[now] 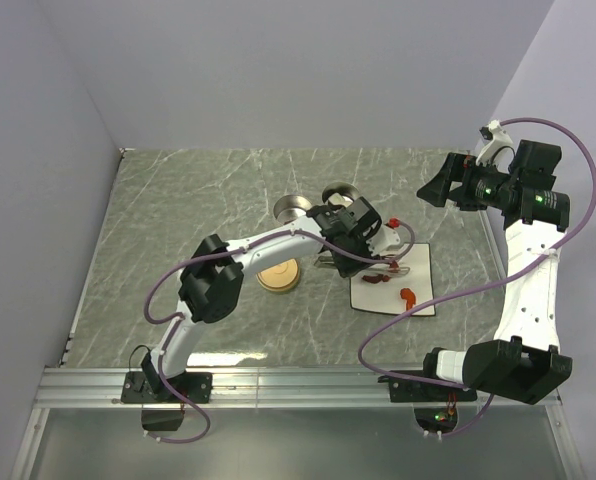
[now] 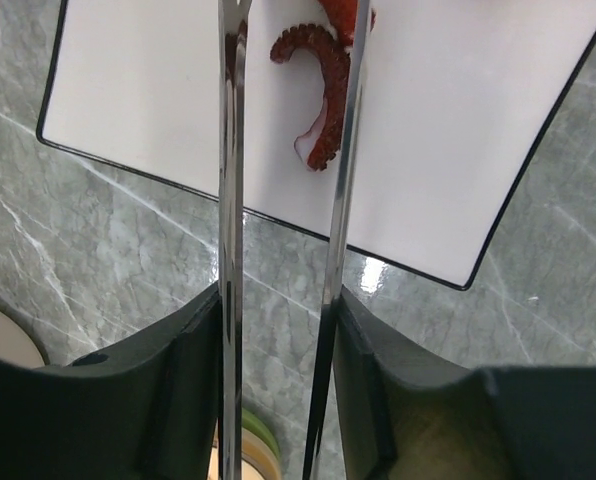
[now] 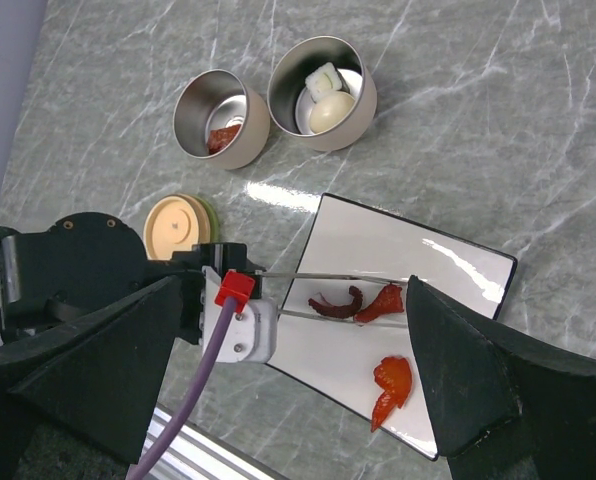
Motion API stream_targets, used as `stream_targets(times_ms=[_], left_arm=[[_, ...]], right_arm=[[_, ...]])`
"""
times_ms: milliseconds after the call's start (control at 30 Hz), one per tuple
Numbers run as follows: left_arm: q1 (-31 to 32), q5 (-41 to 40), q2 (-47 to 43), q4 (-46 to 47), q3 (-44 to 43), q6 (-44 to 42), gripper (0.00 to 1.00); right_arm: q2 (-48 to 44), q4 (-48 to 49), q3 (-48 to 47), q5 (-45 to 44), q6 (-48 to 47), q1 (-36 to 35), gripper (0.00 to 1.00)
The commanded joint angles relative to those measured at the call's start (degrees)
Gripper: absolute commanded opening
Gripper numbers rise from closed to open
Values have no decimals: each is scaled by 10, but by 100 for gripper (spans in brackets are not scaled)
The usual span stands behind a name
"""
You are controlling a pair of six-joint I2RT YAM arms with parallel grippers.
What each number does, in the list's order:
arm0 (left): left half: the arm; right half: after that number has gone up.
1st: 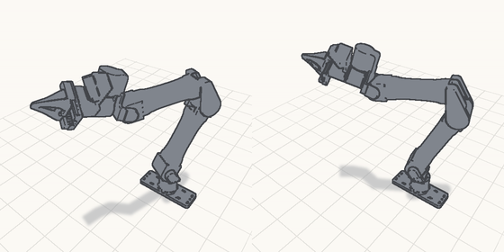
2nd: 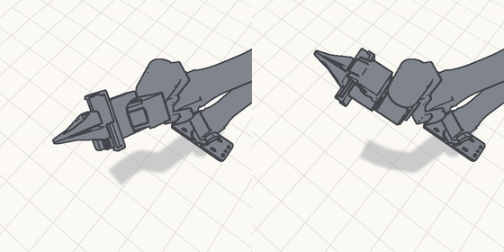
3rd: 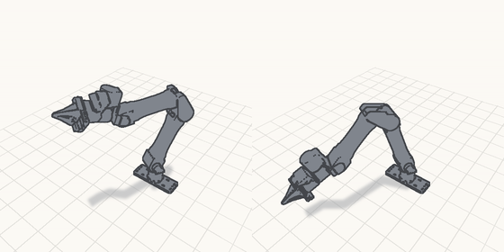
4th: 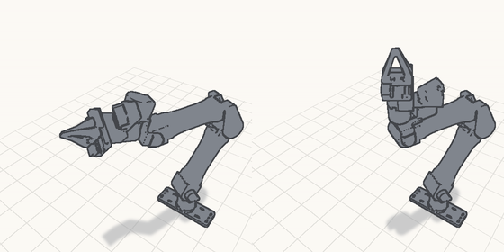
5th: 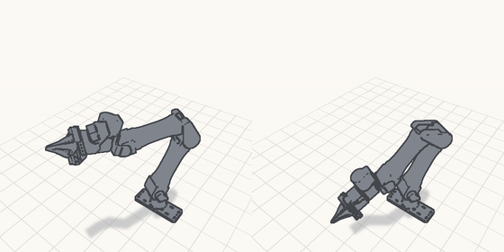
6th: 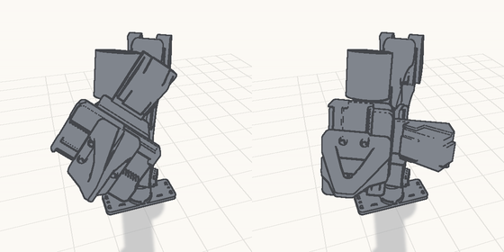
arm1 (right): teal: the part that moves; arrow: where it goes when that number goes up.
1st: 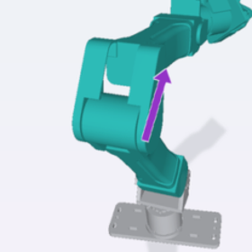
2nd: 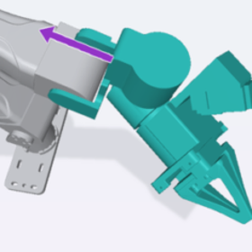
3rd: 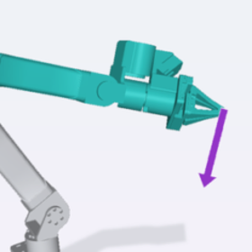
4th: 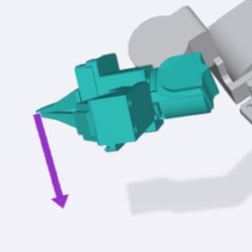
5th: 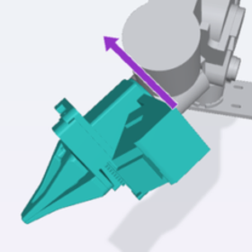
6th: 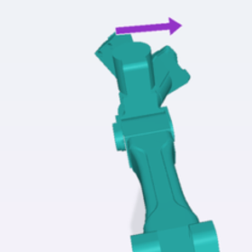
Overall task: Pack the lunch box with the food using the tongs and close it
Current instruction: Pick up the food using the clamp, then place the food into the lunch box
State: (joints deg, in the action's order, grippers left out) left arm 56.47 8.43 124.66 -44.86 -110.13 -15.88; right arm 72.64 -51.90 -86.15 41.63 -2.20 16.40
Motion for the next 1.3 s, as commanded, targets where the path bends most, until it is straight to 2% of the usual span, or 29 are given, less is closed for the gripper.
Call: stream_targets(times_ms=[0,733,967,1267], left_arm=[[2,-11,-28,6,11,-10,47],[0,-26,-82,40,0,-6,33],[-22,-5,-99,33,-12,8,30],[-59,-4,-158,29,26,8,27]], right_arm=[[1,7,-14,8,1,6,100],[-7,7,-10,8,0,7,100],[-7,8,-10,7,0,8,100],[-6,7,-10,9,0,9,100]])
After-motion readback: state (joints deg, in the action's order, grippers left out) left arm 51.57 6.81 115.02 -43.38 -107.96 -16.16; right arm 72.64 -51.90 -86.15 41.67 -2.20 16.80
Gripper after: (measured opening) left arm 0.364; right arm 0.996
